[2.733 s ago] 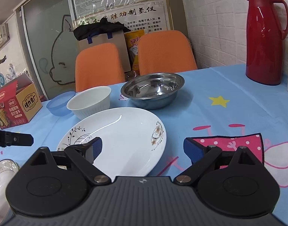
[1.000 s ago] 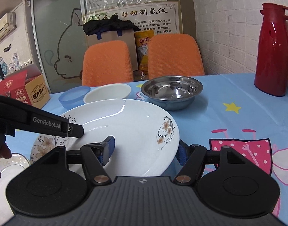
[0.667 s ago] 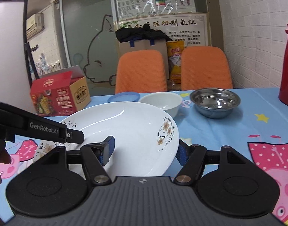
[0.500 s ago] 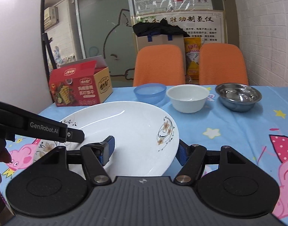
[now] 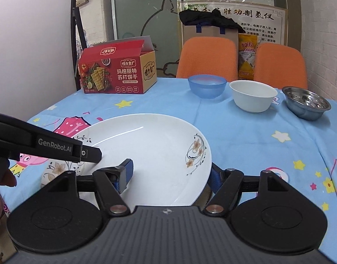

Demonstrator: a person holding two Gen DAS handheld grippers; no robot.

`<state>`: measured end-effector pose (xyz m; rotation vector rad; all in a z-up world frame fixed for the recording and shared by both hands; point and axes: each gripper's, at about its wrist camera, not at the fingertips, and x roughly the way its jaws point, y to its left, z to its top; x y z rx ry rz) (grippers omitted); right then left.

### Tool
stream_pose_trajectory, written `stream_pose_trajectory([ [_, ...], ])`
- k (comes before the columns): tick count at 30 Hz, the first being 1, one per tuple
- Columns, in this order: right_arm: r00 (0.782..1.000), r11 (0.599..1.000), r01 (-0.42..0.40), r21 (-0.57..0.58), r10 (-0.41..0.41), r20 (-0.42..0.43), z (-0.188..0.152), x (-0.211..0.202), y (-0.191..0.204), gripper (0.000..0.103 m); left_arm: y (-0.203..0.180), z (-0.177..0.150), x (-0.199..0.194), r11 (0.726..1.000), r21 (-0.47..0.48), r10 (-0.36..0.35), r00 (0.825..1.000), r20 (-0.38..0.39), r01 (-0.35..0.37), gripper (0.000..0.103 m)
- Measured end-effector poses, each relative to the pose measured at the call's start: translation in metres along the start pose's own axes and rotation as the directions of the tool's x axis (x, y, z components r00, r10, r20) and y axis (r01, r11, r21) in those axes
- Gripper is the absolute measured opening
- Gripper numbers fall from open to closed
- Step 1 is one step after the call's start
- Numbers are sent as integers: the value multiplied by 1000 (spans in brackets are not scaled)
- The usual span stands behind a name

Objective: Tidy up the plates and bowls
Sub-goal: 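Lower the floral plate onto the plate stack and open both grippers, then move both grippers to the rim of the steel bowl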

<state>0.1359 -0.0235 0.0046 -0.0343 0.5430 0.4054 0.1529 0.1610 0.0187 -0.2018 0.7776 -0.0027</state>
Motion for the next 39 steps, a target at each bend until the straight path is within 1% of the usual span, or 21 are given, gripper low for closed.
stream_pose_trajectory([
  [2,1000,1000,-2,4,2,-3,1,-1,-1,103,2,1,-2,1000,-13,-25,1000,13,26,40],
  [4,1000,1000,21,-22,-21,3,1,-1,2,103,2,3,-5,999,-19,-30,999,33,30,43],
  [6,998,995,54,-87,-55,-12,-1,0,13,103,0,5,-10,1000,-10,-23,998,56,24,44],
  [8,997,990,69,-127,-73,-30,-3,2,17,103,-1,8,-15,1000,1,-15,997,78,15,47],
  [9,997,992,57,-108,-61,-38,-4,2,12,103,-2,9,-17,1000,5,-13,996,87,12,48],
  [11,998,999,12,-35,-14,-56,-2,3,-1,103,-3,12,-21,1000,12,-10,995,98,9,49],
  [12,999,1000,5,-15,-5,-53,-1,2,-6,103,-4,13,-22,1000,16,-10,995,103,9,50],
  [13,999,1000,10,2,-10,-31,0,-2,-11,103,-5,14,-23,1000,17,-9,994,106,8,51],
  [15,999,997,42,60,-44,31,4,-11,-22,103,-9,16,-24,1000,23,-15,994,110,13,51],
  [17,998,994,31,103,-36,52,10,-17,-34,103,-15,18,-23,999,32,-25,994,107,22,53],
  [19,998,993,39,109,-45,54,12,-19,-40,103,-24,20,-22,998,44,-41,994,103,37,55],
  [21,997,992,48,116,-55,53,12,-20,-48,103,-36,22,-21,996,66,-60,993,103,53,61],
  [23,997,990,57,128,-63,48,11,-21,-57,103,-48,24,-19,994,90,-73,992,103,64,72],
  [26,995,986,82,142,-89,40,9,-26,-75,103,-70,30,-13,988,135,-90,992,93,77,76],
  [33,983,958,169,230,-182,37,7,-39,-135,103,-129,45,9,968,236,-100,993,61,83,76],
  [39,967,942,229,245,-249,54,13,-46,-177,103,-171,57,24,945,313,-115,992,47,95,76],
])
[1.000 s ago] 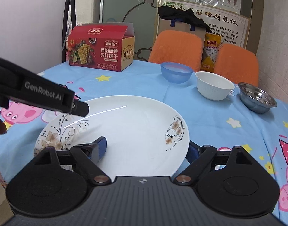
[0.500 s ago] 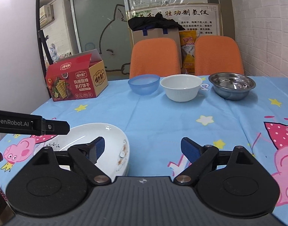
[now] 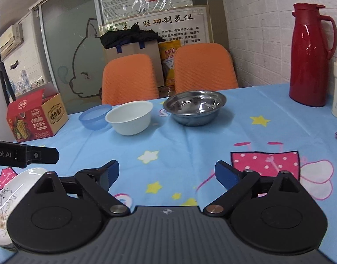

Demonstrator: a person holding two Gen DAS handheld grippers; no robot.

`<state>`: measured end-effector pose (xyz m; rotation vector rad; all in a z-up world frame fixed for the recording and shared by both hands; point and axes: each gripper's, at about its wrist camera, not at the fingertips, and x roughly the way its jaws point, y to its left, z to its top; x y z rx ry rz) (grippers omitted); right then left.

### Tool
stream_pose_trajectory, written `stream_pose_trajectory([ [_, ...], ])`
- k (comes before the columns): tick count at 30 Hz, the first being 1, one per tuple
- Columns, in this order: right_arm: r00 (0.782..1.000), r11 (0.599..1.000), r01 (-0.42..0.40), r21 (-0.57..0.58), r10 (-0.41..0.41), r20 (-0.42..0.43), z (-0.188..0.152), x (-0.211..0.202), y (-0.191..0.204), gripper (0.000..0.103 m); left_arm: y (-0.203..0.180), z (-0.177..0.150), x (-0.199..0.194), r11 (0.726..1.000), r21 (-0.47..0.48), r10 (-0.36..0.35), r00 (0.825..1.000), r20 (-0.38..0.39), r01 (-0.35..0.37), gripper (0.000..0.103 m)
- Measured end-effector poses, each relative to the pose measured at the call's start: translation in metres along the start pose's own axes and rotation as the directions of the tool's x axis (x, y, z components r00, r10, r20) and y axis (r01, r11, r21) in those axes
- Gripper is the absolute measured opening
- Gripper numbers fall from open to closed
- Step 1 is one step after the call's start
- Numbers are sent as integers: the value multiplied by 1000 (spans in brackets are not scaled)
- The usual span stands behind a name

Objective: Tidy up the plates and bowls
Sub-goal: 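Move both grippers to the rim of the steel bowl, then close both grippers on the steel bowl rim and lift it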

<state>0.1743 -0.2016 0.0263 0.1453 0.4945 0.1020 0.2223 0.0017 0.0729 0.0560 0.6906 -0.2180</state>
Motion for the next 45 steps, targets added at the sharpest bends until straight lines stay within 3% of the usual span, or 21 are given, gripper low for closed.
stream_pose_trajectory([
  [7,998,998,51,29,-52,47,22,8,-44,103,-28,14,19,998,59,-5,1000,-15,5,76],
  [14,998,998,46,43,-48,45,23,20,-62,103,-41,20,39,996,92,-6,998,-57,12,76],
  [17,999,999,34,22,-34,22,24,26,-66,103,-41,36,49,993,103,-50,996,-80,59,76],
  [21,999,997,51,-56,-50,10,42,38,-71,103,-37,78,64,989,65,-127,991,-48,130,76],
  [25,998,997,61,-56,-60,21,73,58,-80,103,-41,125,103,982,54,-179,984,-27,180,77],
  [29,997,998,60,-26,-61,-37,100,103,-88,103,-48,159,164,962,23,-268,959,-95,272,77],
  [31,995,998,64,-2,-64,-71,106,124,-91,103,-52,168,193,960,24,-273,954,-127,278,77],
  [38,983,996,87,33,-81,-165,102,179,-98,103,-54,173,275,946,-25,-318,914,-252,323,71],
  [43,973,994,93,64,-77,-218,98,204,-101,103,-67,164,295,954,27,-279,915,-291,299,66],
  [45,972,994,78,72,-59,-229,95,208,-100,103,-72,163,293,949,46,-287,914,-287,312,57],
])
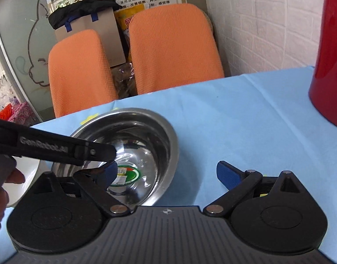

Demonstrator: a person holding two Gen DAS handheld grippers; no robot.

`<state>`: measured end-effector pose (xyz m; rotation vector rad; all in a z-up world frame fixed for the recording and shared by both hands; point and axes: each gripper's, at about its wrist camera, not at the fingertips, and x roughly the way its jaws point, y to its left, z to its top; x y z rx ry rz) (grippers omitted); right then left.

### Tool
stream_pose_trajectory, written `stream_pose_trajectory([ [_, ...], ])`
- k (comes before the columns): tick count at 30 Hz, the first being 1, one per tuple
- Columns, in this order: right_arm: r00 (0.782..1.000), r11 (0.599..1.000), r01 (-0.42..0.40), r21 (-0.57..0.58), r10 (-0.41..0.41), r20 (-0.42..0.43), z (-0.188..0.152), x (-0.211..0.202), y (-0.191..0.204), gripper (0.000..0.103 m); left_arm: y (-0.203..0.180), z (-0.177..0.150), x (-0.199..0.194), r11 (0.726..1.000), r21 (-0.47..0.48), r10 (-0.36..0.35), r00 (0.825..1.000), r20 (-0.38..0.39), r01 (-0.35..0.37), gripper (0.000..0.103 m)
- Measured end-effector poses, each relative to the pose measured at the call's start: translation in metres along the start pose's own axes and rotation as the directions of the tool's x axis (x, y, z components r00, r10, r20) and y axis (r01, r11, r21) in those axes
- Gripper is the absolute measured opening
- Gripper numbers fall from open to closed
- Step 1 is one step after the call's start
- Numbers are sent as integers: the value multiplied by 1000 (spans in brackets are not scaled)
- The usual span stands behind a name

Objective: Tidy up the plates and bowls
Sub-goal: 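Close both grippers on the steel bowl rim and lift it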

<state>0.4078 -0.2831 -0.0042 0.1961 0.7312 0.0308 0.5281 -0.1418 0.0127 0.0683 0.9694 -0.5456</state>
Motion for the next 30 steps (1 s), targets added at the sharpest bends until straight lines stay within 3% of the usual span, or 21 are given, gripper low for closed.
stream_pose_trajectory([
  [3,1000,1000,-13,-28,13,-4,-3,2,6,103,-1,-4,-1,1000,13,-3,1000,-9,3,41],
  [5,1000,999,-24,-40,23,-4,-3,-1,9,82,-1,-6,1,1000,20,7,1000,-14,-7,32],
  [7,999,998,-33,-45,32,-11,-2,-2,10,76,-4,-7,0,1000,23,18,1000,-12,-18,32],
  [12,1000,999,-21,-48,21,-3,-6,-9,11,76,-11,-12,-7,1000,22,17,1000,-6,-17,32],
  [19,998,997,-8,-72,13,57,-14,-46,16,77,-33,-33,-48,999,45,26,999,38,-28,32],
  [30,994,993,-60,-100,69,88,-68,-119,40,83,-53,-125,-117,997,14,74,996,40,-74,32],
])
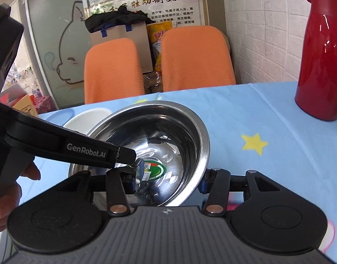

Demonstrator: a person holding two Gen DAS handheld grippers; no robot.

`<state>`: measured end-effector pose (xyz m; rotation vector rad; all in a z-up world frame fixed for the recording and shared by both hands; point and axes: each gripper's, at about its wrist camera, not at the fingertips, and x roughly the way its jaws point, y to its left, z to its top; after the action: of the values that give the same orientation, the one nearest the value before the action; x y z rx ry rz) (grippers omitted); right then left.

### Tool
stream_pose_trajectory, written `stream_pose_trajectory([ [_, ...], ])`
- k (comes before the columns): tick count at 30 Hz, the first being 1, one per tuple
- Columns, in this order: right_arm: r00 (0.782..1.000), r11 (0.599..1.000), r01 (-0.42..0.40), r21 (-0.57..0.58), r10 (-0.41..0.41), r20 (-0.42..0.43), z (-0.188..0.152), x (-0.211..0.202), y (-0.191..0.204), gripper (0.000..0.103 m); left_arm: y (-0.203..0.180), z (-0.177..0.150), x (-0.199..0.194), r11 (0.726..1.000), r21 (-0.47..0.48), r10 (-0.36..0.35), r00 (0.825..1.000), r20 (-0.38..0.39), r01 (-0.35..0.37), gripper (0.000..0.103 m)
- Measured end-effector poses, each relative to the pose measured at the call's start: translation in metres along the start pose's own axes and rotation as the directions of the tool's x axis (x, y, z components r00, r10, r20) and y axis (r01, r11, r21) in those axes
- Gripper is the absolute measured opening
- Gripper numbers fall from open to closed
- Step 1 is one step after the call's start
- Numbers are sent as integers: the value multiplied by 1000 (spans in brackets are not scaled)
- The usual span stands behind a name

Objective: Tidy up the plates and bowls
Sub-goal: 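Close both grippers on the steel bowl rim and lift it, then lower the steel bowl onto the plate stack and open both grippers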

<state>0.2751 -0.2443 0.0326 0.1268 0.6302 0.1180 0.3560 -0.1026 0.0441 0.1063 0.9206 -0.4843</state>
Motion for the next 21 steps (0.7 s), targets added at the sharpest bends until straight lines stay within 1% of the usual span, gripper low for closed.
stream_pose_trajectory([
  [4,999,1000,-27,3,27,-26,-26,-17,18,83,4,-38,-19,1000,-24,14,999,-30,-15,32],
  [7,998,999,-48,0,48,-41,-44,-30,29,83,3,-62,-33,999,-24,21,999,-44,-22,31],
  [12,996,998,-67,12,68,-63,-72,-49,41,84,-3,-93,-45,1000,-7,16,998,-62,-16,32],
  [14,995,998,-65,13,66,-72,-82,-54,43,85,-8,-99,-45,1000,7,12,998,-66,-12,32],
  [17,994,998,-55,22,57,-88,-90,-55,42,86,-13,-106,-42,1000,2,-1,997,-73,1,33],
  [19,994,998,-49,30,52,-91,-94,-58,40,86,-15,-106,-39,1000,-8,-11,997,-76,11,33],
  [21,995,999,-42,30,45,-91,-95,-58,38,88,-16,-105,-36,1000,-12,-4,998,-69,3,33],
])
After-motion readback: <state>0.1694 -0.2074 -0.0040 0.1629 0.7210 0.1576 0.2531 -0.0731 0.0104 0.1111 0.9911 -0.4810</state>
